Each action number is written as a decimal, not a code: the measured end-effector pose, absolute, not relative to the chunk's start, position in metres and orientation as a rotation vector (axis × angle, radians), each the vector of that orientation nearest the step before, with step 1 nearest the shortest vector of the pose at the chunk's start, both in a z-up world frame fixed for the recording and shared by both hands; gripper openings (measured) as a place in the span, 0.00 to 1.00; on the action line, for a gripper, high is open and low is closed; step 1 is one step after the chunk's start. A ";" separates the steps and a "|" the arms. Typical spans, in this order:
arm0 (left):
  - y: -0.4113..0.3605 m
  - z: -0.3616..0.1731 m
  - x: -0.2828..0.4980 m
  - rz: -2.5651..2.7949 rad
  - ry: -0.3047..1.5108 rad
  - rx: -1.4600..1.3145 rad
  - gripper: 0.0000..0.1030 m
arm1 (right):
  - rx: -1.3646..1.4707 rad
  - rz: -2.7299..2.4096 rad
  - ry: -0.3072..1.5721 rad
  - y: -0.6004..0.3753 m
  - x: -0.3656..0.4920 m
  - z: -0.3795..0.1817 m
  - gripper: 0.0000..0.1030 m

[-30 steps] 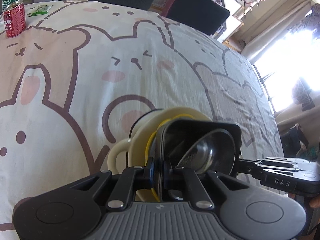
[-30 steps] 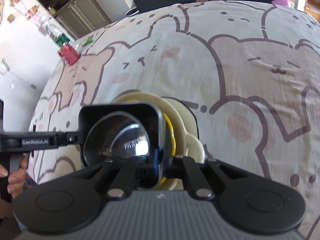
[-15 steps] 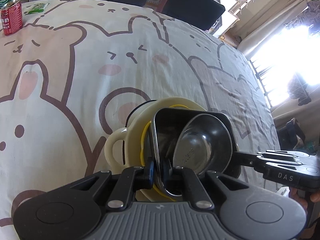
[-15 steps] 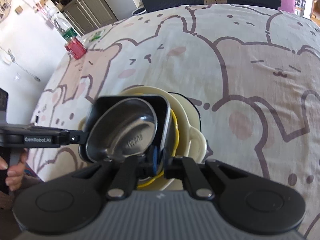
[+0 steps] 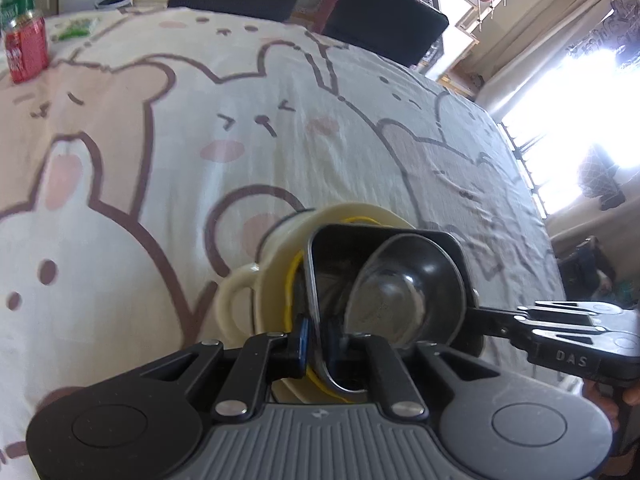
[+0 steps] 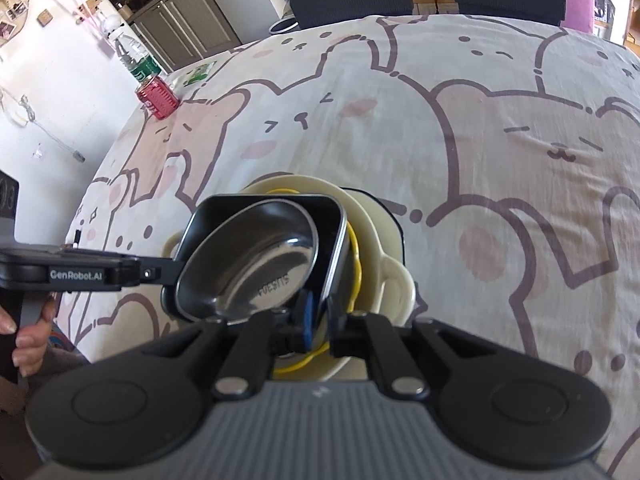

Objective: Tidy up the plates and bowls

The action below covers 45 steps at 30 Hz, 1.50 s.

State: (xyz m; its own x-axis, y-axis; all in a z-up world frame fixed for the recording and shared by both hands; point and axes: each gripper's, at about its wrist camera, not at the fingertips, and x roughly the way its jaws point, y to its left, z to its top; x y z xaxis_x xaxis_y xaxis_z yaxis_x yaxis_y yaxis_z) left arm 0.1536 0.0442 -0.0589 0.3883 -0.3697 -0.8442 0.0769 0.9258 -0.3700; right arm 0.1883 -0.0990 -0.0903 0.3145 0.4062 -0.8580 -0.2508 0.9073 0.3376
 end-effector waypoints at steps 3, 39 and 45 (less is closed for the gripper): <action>0.047 -0.054 0.152 -0.269 1.120 -0.266 0.24 | 0.103 0.432 1.148 -0.095 0.185 -0.085 0.12; 0.043 0.027 0.008 -0.106 0.678 -0.094 1.00 | 0.096 0.229 0.637 -0.113 0.042 -0.005 1.00; 0.042 0.022 -0.017 -0.084 0.620 -0.075 1.00 | 0.065 0.191 0.562 -0.111 0.013 -0.007 1.00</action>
